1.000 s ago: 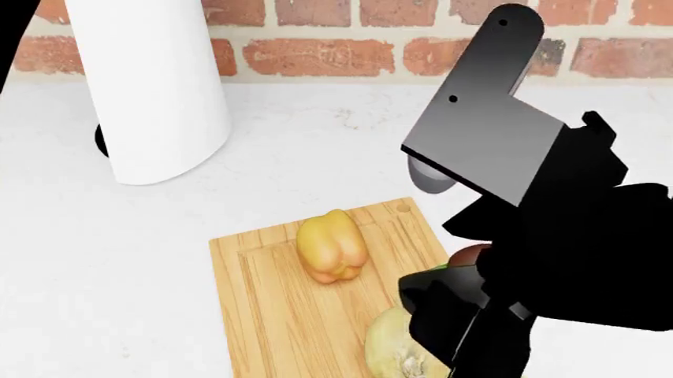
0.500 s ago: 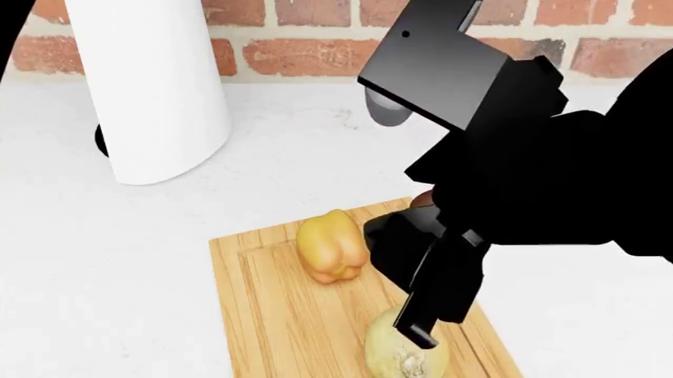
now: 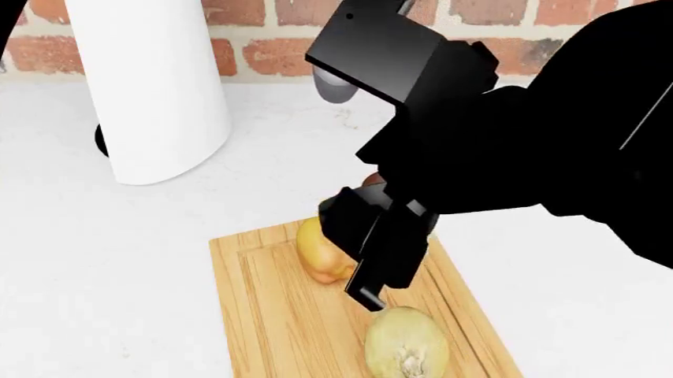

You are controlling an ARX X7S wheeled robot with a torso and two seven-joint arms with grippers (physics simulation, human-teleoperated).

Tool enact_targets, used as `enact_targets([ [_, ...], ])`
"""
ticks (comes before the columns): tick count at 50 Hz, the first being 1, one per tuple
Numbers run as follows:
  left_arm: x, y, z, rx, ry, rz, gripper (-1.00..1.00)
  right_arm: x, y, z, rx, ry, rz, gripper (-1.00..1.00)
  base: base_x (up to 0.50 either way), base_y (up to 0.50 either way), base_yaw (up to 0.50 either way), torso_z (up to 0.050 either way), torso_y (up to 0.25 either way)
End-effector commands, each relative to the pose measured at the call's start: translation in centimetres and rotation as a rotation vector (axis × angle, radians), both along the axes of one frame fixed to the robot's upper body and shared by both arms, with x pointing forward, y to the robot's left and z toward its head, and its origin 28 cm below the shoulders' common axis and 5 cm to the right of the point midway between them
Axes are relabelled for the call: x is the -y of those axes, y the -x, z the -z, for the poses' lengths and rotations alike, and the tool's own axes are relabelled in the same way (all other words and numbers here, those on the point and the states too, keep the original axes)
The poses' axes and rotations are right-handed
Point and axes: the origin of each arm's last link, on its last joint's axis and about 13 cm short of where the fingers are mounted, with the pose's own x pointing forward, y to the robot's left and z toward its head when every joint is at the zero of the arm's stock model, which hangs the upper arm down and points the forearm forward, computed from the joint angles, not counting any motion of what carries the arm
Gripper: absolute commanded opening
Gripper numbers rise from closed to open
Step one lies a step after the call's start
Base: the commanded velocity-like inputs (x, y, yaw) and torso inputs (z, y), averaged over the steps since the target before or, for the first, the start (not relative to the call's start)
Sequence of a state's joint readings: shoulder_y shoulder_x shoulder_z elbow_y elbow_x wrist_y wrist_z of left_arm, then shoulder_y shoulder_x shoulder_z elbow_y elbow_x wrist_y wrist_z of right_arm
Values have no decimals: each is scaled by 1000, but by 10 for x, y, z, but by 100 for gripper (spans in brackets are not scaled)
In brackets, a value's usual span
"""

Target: Place the avocado, onion, tomato and bell pepper on the cutting board.

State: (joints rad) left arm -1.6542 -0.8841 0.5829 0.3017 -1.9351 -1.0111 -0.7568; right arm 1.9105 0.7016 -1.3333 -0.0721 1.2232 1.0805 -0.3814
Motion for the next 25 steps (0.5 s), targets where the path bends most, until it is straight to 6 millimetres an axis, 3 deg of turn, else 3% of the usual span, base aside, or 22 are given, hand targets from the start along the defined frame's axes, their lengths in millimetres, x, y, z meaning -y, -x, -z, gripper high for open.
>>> enact_targets([
  [1, -1, 1, -1, 2, -1, -7, 100, -10, -8, 3, 6, -7, -38, -100, 0, 0, 0, 0, 0],
  [25, -1, 3, -1, 5, -7, -12, 100, -27, -16, 15, -16, -28, -104, -100, 0, 0, 0, 0, 0],
])
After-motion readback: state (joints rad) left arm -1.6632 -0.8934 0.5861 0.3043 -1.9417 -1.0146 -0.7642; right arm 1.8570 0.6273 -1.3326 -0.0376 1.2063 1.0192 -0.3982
